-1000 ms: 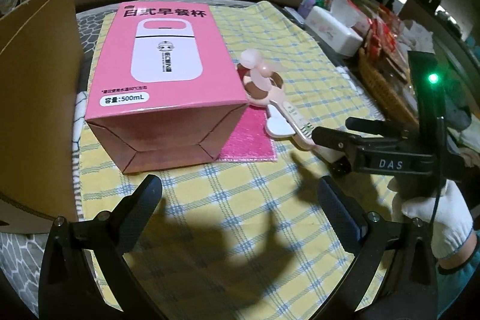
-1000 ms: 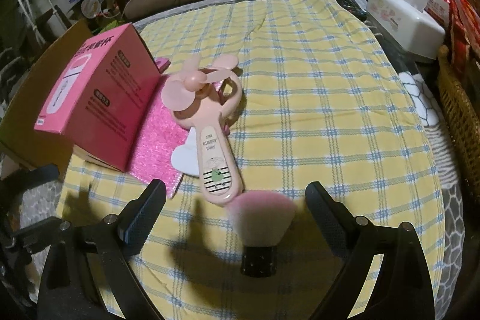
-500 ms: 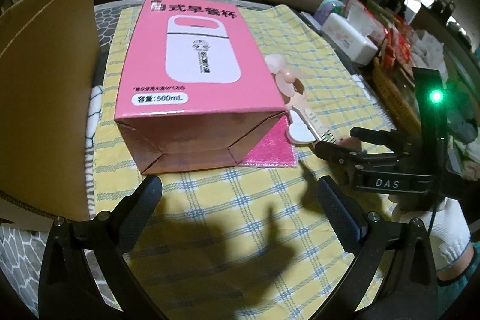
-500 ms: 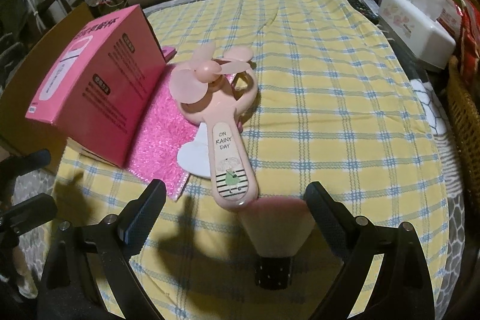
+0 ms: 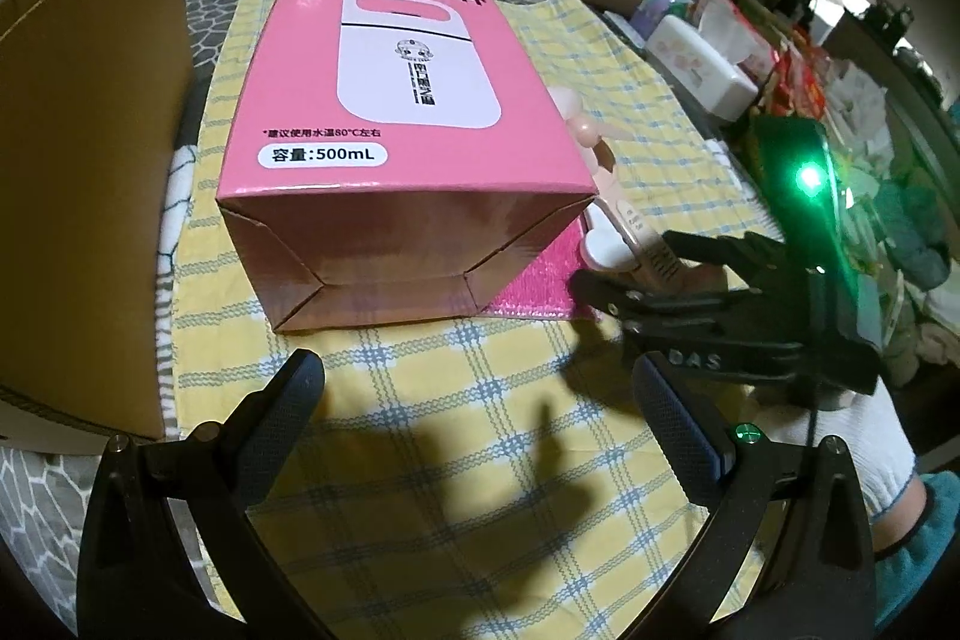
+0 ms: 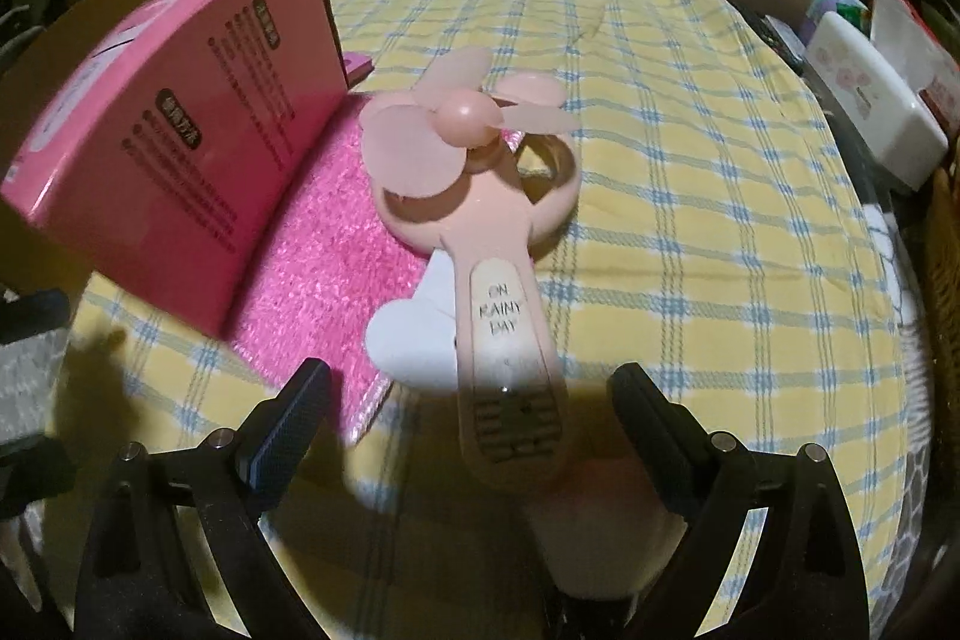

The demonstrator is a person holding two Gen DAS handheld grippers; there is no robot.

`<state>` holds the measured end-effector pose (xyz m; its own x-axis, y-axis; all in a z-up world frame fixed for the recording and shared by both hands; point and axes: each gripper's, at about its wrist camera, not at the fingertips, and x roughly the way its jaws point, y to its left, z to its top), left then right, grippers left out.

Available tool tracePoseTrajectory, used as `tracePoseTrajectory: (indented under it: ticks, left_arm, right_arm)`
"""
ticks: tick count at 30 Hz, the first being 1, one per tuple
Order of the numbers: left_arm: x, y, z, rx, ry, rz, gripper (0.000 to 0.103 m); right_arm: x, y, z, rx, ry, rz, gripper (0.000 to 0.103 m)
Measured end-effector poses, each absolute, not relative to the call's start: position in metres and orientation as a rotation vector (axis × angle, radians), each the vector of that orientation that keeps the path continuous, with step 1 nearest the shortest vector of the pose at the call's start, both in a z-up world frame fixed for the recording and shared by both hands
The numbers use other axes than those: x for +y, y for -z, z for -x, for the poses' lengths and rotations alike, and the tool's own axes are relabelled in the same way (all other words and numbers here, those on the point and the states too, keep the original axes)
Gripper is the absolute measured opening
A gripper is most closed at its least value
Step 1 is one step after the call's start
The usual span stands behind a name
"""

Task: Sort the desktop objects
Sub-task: 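Grasp the pink 'ON RAINY DAY' fan by its handle with the right gripper, then lift the fan with the right gripper toward the left gripper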

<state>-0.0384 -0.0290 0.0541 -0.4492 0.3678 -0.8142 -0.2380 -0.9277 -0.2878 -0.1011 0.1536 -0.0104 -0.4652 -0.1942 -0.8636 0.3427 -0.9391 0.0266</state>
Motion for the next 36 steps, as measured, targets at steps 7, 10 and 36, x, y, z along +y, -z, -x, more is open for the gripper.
tracePoseTrajectory:
  ticks: [7,10,36]
  left_arm:
    - [-0.03,-0.051,0.039,-0.192,-2.39,1.407,0.103]
    - [-0.03,-0.05,0.038,-0.213,-2.374,1.415,0.103]
    - [-0.046,-0.052,0.01,-0.603,-2.152,1.468,0.103]
  right_arm:
    - [0.153,0.012,0.109,0.183,2.426,-1.407,0.071]
    - [0.155,0.007,0.109,0.152,2.41,-1.4,0.059]
    - [0.168,-0.018,0.024,-0.022,2.25,-1.455,0.05]
